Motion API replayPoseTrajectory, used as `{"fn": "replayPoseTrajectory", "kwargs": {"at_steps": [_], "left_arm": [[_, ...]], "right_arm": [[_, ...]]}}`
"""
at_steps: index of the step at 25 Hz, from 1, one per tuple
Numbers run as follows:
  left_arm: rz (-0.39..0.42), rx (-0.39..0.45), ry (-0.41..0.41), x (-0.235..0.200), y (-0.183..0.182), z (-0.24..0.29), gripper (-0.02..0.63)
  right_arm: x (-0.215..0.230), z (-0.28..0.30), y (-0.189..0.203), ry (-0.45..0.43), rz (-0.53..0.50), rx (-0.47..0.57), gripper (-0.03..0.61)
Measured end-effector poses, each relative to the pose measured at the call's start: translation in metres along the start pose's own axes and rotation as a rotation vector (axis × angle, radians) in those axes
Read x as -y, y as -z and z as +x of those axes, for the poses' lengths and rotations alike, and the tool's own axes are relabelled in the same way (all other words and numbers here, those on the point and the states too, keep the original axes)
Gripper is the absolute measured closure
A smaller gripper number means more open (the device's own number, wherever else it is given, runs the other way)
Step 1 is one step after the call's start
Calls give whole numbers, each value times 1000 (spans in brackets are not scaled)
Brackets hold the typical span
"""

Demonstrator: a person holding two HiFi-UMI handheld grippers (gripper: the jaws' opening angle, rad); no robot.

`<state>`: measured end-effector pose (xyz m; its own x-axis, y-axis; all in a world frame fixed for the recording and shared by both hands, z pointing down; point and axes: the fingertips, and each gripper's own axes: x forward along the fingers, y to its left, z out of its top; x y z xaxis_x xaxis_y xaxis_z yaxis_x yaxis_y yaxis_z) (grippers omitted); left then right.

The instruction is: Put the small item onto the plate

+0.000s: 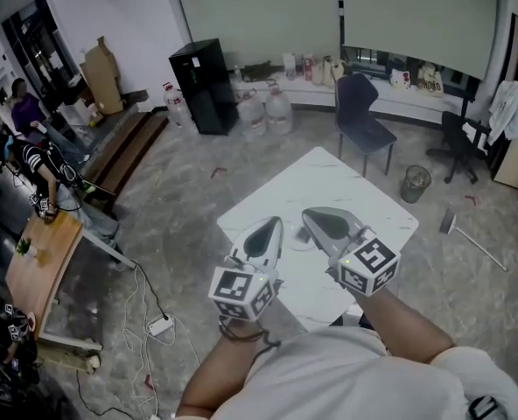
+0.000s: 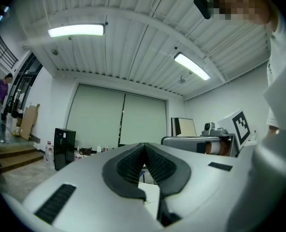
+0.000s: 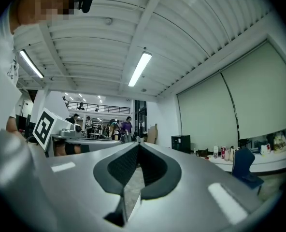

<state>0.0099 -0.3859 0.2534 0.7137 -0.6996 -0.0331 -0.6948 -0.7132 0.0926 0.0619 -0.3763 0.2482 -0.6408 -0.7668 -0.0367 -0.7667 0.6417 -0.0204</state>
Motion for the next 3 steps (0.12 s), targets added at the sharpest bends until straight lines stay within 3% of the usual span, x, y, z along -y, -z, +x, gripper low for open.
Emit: {"fn": "replayPoseTrajectory", "kwargs": {"at_steps": [3], "left_arm": [[4,1,13,8,-2,-18,607]], "right_arm": [[-18,-8,-2,12,-10,6,577]]}}
